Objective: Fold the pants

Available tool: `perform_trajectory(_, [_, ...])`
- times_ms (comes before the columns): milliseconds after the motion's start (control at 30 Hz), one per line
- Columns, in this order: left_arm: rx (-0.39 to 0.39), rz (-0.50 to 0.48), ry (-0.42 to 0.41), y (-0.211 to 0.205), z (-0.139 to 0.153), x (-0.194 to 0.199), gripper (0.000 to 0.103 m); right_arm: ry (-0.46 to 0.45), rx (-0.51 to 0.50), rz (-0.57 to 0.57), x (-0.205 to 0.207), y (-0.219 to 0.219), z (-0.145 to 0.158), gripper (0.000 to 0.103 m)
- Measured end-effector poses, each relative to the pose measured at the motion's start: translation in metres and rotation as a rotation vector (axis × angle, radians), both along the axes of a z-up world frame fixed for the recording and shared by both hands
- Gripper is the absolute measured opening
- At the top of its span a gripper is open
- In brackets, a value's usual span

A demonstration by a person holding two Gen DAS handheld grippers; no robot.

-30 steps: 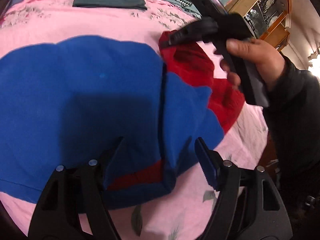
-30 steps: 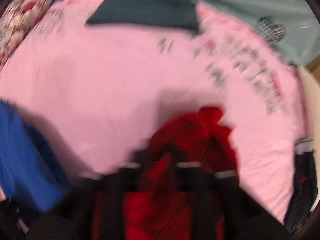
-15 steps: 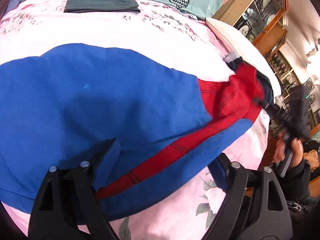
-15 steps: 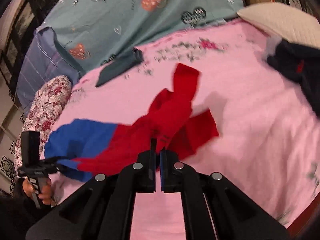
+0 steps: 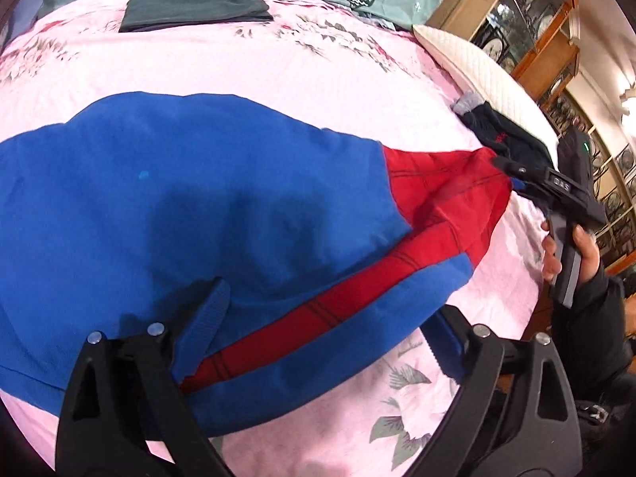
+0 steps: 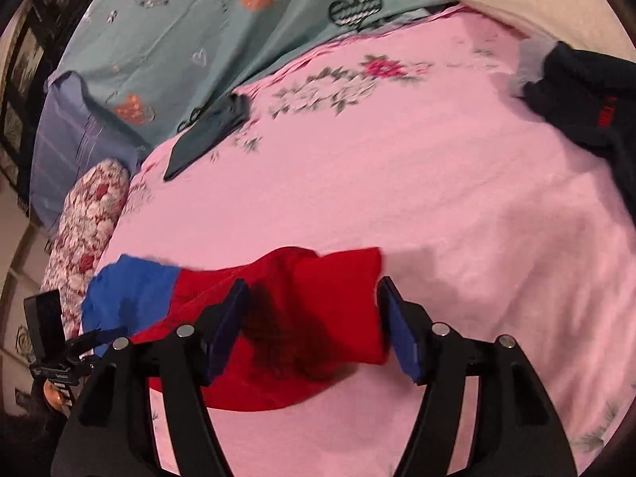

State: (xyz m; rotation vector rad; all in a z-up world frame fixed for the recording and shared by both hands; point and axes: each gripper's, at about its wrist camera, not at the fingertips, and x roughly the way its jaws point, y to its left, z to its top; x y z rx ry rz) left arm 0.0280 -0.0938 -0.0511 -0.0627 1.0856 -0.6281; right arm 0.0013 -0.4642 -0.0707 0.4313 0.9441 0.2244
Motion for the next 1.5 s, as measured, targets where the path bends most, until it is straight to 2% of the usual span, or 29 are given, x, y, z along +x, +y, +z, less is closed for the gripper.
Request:
perform_trajectory(33, [0.003,0.003,0.0,-0.001,0.0,0.0,0.094,0.052,-0.012,0.016,0.007,0.006,-0.006,0.049])
perform_trajectory(67, [0.002,0.008,0.003,-0.001,-0.001,0.002,0.095,0.065,0.009,0.022,0.009,0.006,-0.005,0.045])
perform_trajectory(100, [-0.001,0.015,0.008,0.0,-0.001,0.002,0.095,0.08,0.057,0.043,0.007,0.007,0.001,0.03])
perform_trajectory(167, [-0.009,0.024,0.011,0.001,0.0,0.002,0.095,0.065,0.142,0.059,-0.009,0.005,0.026,0.03])
perform_trajectory(267, [-0.017,0.02,0.011,0.001,0.001,0.002,0.095,-0.011,0.337,0.096,-0.047,0.003,0.077,0.029])
perform_trajectory(333, [-0.032,0.004,0.016,-0.003,0.001,0.005,0.096,-0.044,0.395,0.068,-0.061,0.001,0.106,0.029])
perform_trajectory(400, [-0.023,0.007,0.009,-0.012,0.001,0.01,0.097,-0.031,0.349,-0.014,-0.046,0.002,0.12,0.032])
perform_trajectory(433, [-0.012,0.014,0.006,-0.015,0.001,0.012,0.098,-0.022,0.251,-0.085,-0.027,0.003,0.122,0.037])
perform_trajectory(467, [-0.001,0.022,0.007,-0.019,-0.001,0.015,0.098,-0.027,0.099,-0.154,-0.008,0.004,0.121,0.042])
perform_trajectory(500, [0.01,0.036,0.003,-0.022,-0.002,0.02,0.098,-0.024,-0.119,-0.226,0.014,0.006,0.117,0.054])
perform_trajectory(533, [0.015,0.049,0.0,-0.024,-0.003,0.022,0.098,0.005,-0.264,-0.261,0.033,0.006,0.107,0.062])
perform_trajectory(567, [0.015,0.061,0.005,-0.026,-0.003,0.025,0.098,0.069,-0.327,-0.256,0.055,0.003,0.088,0.063])
perform_trajectory(633, [0.009,0.075,0.015,-0.027,-0.002,0.028,0.098,0.167,-0.248,-0.248,0.071,-0.01,0.058,0.063])
perform_trajectory(667, [0.0,0.078,0.016,-0.026,-0.001,0.027,0.098,0.177,-0.228,-0.242,0.067,-0.013,0.051,0.063])
perform_trajectory(733, [-0.013,0.074,0.01,-0.024,-0.002,0.026,0.098,0.151,-0.268,-0.214,0.053,-0.012,0.048,0.063])
perform_trajectory(800, [0.003,0.06,-0.007,-0.027,-0.003,0.024,0.099,0.161,-0.259,-0.205,0.035,-0.018,0.041,0.064])
perform_trajectory(867, [0.025,0.041,-0.018,-0.031,-0.003,0.022,0.099,0.152,-0.191,-0.184,0.018,-0.027,0.032,0.066])
perform_trajectory(900, [0.028,0.036,-0.021,-0.031,-0.003,0.021,0.099,0.15,-0.175,-0.17,0.013,-0.029,0.026,0.07])
perform_trajectory(967, [0.023,0.034,-0.022,-0.032,-0.003,0.019,0.099,0.125,-0.156,-0.161,0.01,-0.03,0.017,0.07])
perform_trajectory(1033, [0.016,0.035,-0.021,-0.031,-0.002,0.016,0.099,0.07,-0.057,-0.142,0.017,-0.034,0.008,0.069])
perform_trajectory(1067, [0.015,0.036,-0.021,-0.032,-0.002,0.016,0.099,0.057,0.003,-0.119,0.023,-0.034,0.004,0.065])
perform_trajectory(1100, [0.009,0.038,-0.018,-0.03,-0.001,0.015,0.099,0.053,0.064,-0.071,0.03,-0.032,0.0,0.029])
perform_trajectory(1133, [0.002,0.041,-0.015,-0.029,0.0,0.015,0.099,0.043,0.075,-0.053,0.032,-0.028,0.003,0.01])
perform_trajectory(1233, [-0.017,0.048,-0.012,-0.021,0.007,0.01,0.097,-0.043,0.068,-0.019,0.019,-0.019,0.038,0.006])
perform_trajectory(1300, [-0.014,0.018,-0.003,-0.014,0.012,0.001,0.098,-0.043,0.07,-0.04,0.003,-0.021,0.053,0.005])
perform_trajectory(1400, [-0.007,-0.026,0.013,0.006,0.018,-0.015,0.098,0.07,0.001,-0.092,-0.014,-0.026,0.04,0.006])
perform_trajectory(1467, [-0.044,0.032,0.002,0.04,0.026,-0.023,0.098,0.107,-0.02,-0.092,-0.016,-0.026,0.02,0.009])
perform_trajectory(1500, [-0.065,0.098,-0.004,0.068,0.031,-0.026,0.099,0.113,-0.011,-0.089,-0.015,-0.027,0.011,0.009])
